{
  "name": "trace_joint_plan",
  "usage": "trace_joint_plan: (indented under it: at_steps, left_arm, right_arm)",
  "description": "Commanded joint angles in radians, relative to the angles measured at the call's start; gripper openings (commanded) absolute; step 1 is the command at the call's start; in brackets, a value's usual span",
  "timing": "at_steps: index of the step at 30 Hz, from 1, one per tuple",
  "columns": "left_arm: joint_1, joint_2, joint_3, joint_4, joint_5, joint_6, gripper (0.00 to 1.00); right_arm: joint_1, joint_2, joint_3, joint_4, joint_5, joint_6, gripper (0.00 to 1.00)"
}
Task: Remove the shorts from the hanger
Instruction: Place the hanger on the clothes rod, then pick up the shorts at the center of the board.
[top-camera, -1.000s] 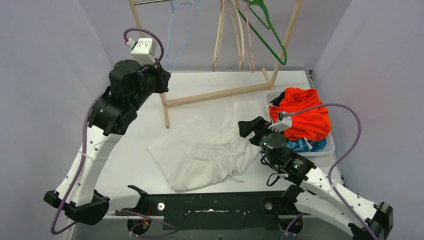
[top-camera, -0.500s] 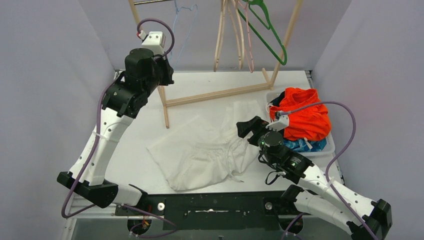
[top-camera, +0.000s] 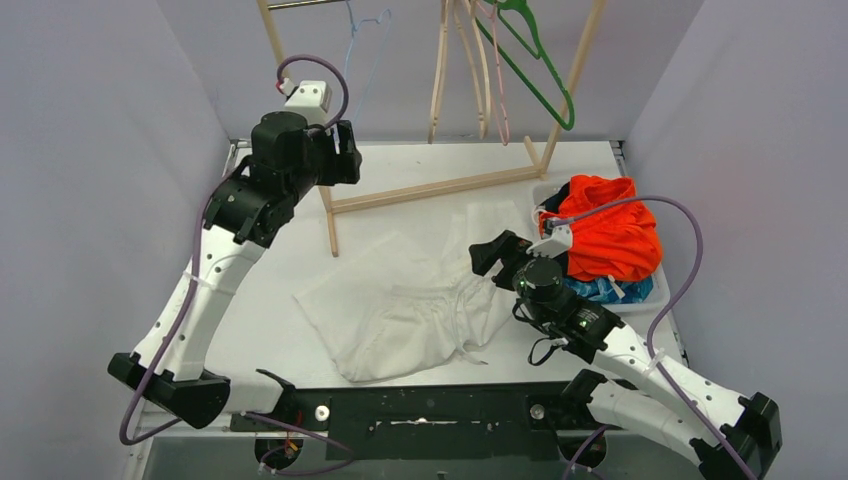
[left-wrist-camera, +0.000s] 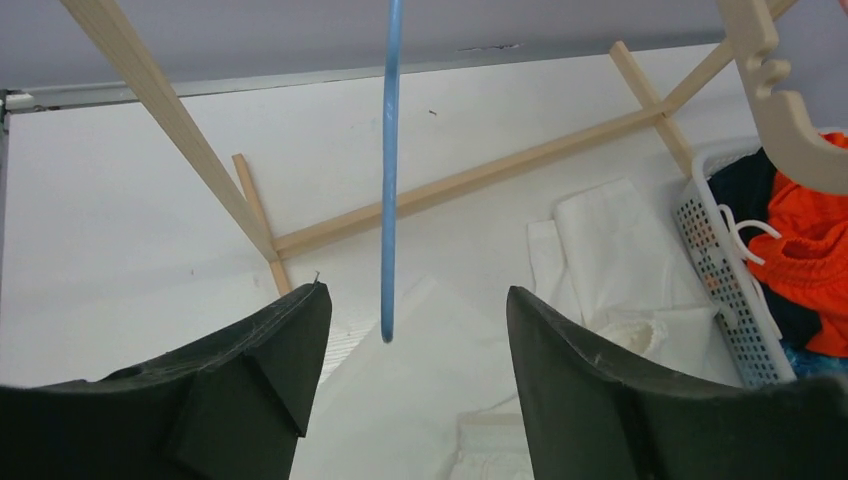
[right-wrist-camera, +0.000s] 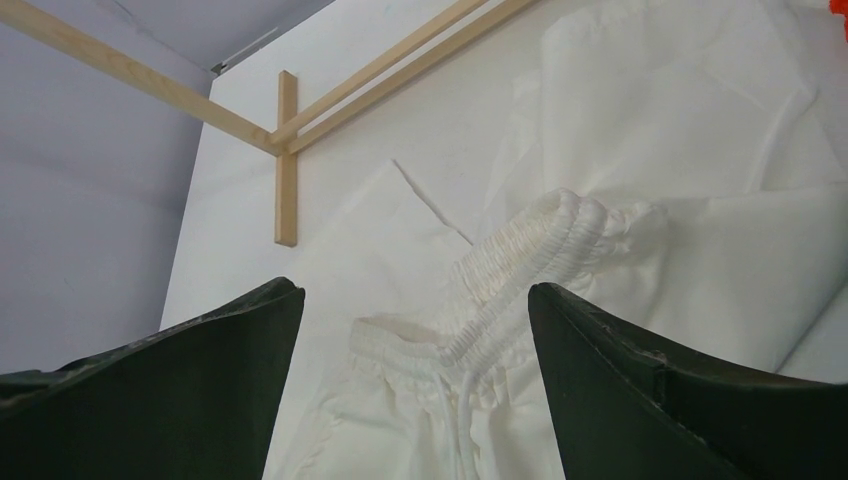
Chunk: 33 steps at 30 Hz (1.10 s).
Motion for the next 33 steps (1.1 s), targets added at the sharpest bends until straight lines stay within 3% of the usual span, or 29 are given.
trace_joint_plan:
  at_steps: [1,5,11,16,18,22,27,33]
  left_arm:
    - [0.006,-0.095,-0.028,0.065,0.037,0.006,0.69]
    - [0.006,-0.17,-0.098,0.075,0.057,0.001,0.8]
    - [0.006,-0.34,-0.295,0.112,0.091,-0.023,0.81]
    - [0.006,-0.552,-0.541,0.154,0.042,-0.08,0.81]
    - [0.006,-0.633,-0.617,0.149,0.033,-0.136,0.81]
    - [0.006,-0.792,-0.824,0.209,0.052,-0.167,0.81]
    - [0.006,-0.888,-1.002,0.252,-0.085,-0.167,0.81]
    - [0.006,-0.903,-1.095,0.254,-0.284,-0.232,0.82]
  right_arm:
    - [-0.01,0.004,0.055,0.003,0.006,-0.054,0.87]
    - [-0.011,0.015,0.047,0.011,-0.002,-0.146,0.9]
    - [-0.016,0.088,0.066,-0.056,-0.053,-0.293,0.93]
    - [-0.02,0.18,0.133,-0.168,0.007,-0.191,0.97]
    - [-0.016,0.196,0.131,-0.201,0.026,-0.079,0.99]
    - [0.0,0.212,0.079,-0.172,0.002,0.048,0.98]
    - [0.148,0.366,0.274,-0.448,0.314,0.216,0.98]
    - [0.223,0.554,0.379,-0.479,0.421,0.373,0.98]
